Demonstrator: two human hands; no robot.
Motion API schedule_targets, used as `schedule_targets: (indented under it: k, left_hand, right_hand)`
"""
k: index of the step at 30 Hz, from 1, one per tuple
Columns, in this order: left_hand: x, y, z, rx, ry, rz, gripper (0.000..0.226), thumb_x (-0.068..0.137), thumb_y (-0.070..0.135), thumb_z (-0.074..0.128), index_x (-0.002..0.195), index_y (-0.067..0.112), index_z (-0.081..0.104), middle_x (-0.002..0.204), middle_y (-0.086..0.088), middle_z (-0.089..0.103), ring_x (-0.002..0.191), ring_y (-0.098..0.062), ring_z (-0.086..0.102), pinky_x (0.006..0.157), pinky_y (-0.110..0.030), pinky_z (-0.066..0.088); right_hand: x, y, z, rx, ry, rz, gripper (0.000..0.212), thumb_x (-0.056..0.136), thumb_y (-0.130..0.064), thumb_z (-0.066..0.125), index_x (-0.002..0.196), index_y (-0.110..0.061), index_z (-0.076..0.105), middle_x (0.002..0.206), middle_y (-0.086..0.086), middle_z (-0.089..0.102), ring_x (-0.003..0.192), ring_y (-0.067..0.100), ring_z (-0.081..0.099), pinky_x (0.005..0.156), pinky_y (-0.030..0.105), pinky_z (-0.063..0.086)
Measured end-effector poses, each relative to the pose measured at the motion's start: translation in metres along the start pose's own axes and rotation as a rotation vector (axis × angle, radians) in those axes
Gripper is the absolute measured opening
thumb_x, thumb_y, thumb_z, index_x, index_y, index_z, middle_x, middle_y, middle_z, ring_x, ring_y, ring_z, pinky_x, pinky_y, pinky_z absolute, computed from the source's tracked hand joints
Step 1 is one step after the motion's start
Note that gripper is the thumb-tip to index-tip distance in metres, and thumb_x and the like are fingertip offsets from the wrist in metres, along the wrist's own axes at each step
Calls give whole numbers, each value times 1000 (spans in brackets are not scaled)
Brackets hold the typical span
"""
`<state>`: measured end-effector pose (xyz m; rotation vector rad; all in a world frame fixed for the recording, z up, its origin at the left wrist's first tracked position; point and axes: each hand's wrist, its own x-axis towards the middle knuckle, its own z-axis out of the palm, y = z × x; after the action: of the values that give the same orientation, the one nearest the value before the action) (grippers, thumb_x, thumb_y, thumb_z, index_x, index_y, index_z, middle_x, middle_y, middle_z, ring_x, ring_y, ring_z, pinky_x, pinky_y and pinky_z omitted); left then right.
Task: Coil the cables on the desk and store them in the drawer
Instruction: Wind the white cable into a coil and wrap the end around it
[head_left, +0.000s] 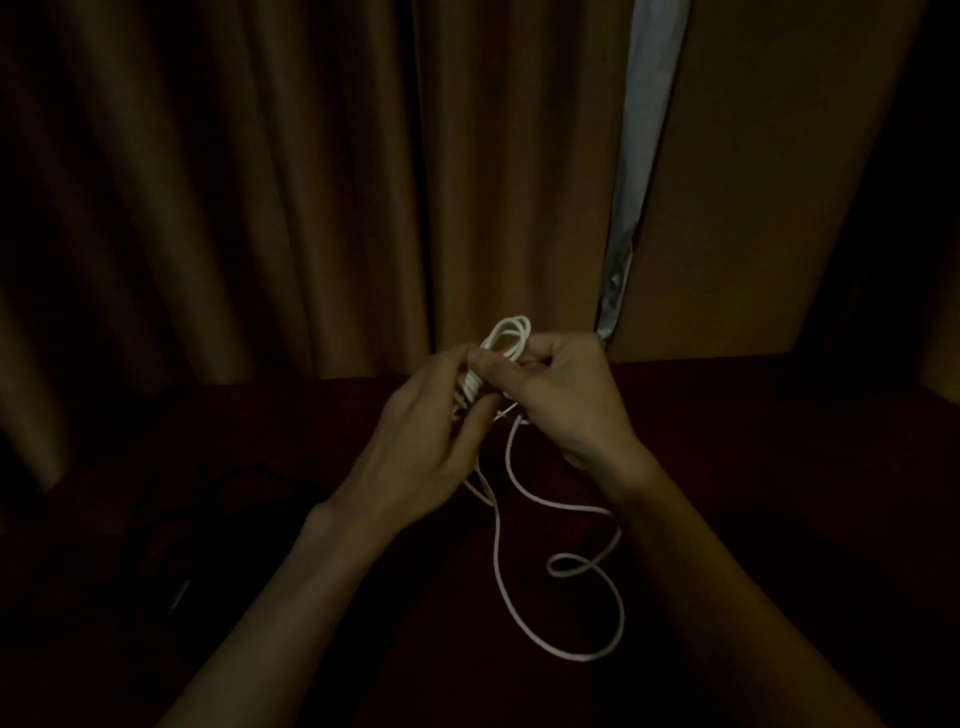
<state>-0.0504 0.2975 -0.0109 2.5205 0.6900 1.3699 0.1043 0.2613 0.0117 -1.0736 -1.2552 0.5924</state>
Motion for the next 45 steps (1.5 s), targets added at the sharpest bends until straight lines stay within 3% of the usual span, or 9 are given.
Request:
schedule_targets:
  k: [3, 8, 13, 17, 22, 29, 33, 39, 45]
  left_hand:
    - [-1, -6, 2, 71, 40, 5, 25, 101, 19, 53, 125, 10, 55, 113, 2, 63, 98, 4, 57, 84, -4, 39]
    - [3, -1, -2, -161, 145, -311, 11, 105, 21, 51, 108, 23, 61, 84, 18, 70, 79, 4, 66, 65, -10, 45]
    - [16, 9, -6, -854, 177, -698, 28, 105, 18, 47, 86, 16, 67, 62, 6, 56, 46, -2, 46, 44, -14, 29]
    - [21, 11, -14, -1229, 67, -745, 30, 102, 28, 44, 85, 12, 62, 63, 1, 44, 44, -4, 31, 37, -15, 20]
    - [20, 17, -14, -994, 120, -688, 36, 82, 53, 58, 79, 18, 54, 58, 3, 45, 46, -6, 36, 44, -19, 22]
    - [15, 0, -15, -920, 190, -720, 31, 100, 38, 55, 75, 20, 56, 61, 4, 45, 49, -6, 35, 46, -19, 22]
    - [13, -8, -13, -879, 216, -729, 34, 104, 37, 51, 76, 18, 53, 63, 4, 45, 48, -4, 37, 46, -17, 24]
    - [13, -6, -5, -934, 162, -657, 35, 105, 36, 46, 79, 13, 54, 61, 1, 47, 48, -8, 40, 44, -18, 34]
    - [14, -3, -6, -1058, 156, -702, 37, 105, 39, 44, 87, 11, 59, 62, 4, 50, 50, -4, 43, 46, -14, 36]
  right_hand:
    - [-3, -4, 1, -60, -101, -17, 35, 96, -23, 71, 87, 11, 70, 55, 12, 49, 55, 15, 44, 57, 33, 36]
    - [-1, -3, -10, -80, -362, -38, 21, 102, -13, 60, 111, 3, 71, 106, 26, 68, 98, 24, 69, 92, 35, 51]
    - [0, 4, -12, -2, -354, -59, 24, 102, -19, 58, 110, 0, 71, 75, 19, 65, 76, 20, 66, 81, 34, 53]
    - [0, 6, -9, 76, -333, -67, 24, 96, -27, 62, 106, -8, 72, 66, 21, 57, 55, 21, 51, 57, 31, 45]
    - [0, 16, -9, -96, -292, -83, 23, 93, -25, 74, 90, -2, 73, 83, 38, 60, 68, 26, 55, 64, 41, 42]
    - [4, 38, -25, -839, -181, -84, 58, 73, -26, 87, 123, -25, 57, 121, -4, 37, 123, 18, 42, 99, 38, 42]
    - [5, 49, -29, -600, -286, 157, 17, 92, -27, 73, 100, -17, 63, 92, -3, 65, 81, 9, 62, 72, 25, 46]
    - [-5, 47, -1, -347, -576, 343, 67, 75, -72, 71, 97, -8, 73, 87, 8, 76, 77, 13, 66, 71, 32, 48]
    - [-7, 63, 14, -436, -415, 263, 14, 92, -17, 71, 101, -7, 76, 70, -3, 65, 54, -2, 55, 59, 22, 44]
